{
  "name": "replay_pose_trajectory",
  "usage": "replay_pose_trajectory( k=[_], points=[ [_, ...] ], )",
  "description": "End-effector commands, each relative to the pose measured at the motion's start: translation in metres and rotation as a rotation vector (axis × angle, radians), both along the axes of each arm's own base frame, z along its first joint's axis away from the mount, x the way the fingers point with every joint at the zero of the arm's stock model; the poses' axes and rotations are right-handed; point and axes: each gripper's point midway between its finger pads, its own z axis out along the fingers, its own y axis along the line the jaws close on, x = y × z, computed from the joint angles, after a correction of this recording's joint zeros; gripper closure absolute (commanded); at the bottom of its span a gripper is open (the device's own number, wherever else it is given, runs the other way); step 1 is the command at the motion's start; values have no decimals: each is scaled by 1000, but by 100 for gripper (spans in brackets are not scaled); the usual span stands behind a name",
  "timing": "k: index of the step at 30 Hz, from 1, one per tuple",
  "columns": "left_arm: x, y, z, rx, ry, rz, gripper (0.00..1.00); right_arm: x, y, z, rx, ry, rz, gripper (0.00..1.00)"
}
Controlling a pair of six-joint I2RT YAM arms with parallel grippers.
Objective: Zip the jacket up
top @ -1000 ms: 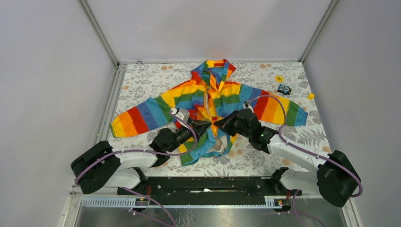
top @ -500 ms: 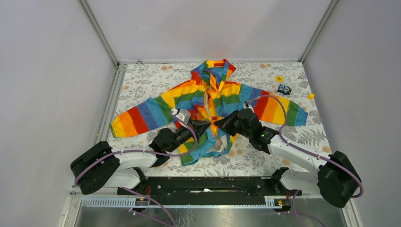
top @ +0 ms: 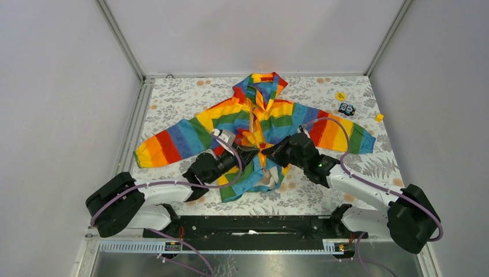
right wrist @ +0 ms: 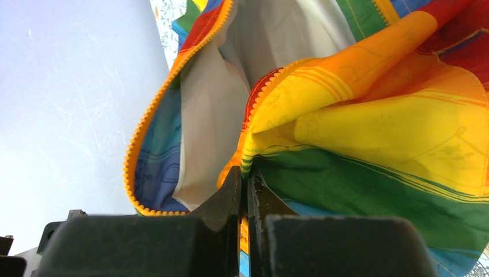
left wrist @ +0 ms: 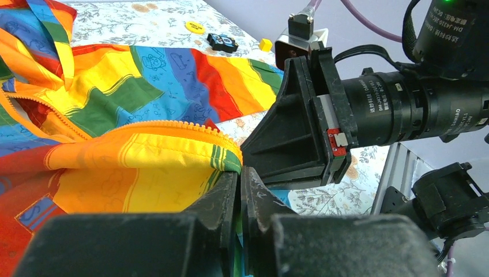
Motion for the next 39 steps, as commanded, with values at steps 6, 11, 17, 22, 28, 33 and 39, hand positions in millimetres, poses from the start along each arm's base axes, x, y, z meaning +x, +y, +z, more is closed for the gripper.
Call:
replay_pose_trajectory(
  k=[6, 11, 17, 22, 28, 33, 39],
  points=[
    [-5, -3, 27, -89, -54, -14, 97, 4, 1, 12, 26, 34, -56, 100],
    [-11, -4, 23, -70, -78, -36, 99, 5, 0, 18, 43, 27, -68, 100],
    [-19, -1, 15, -46, -97, -66, 100, 7, -2, 21, 53, 28, -87, 100],
    [-25, -7, 14, -66, -87, -106, 100, 11, 4, 29, 92, 33, -101, 100],
    [-21, -13, 15, -73, -48, -102, 100, 14, 13, 31, 113, 50, -83, 100],
    [-12, -16, 21, -80, -16, -72, 99, 10, 18, 22, 111, 76, -54, 100],
    [-11, -19, 36, -113, -27, -75, 99, 7, 19, 13, 109, 103, -45, 100]
  ],
)
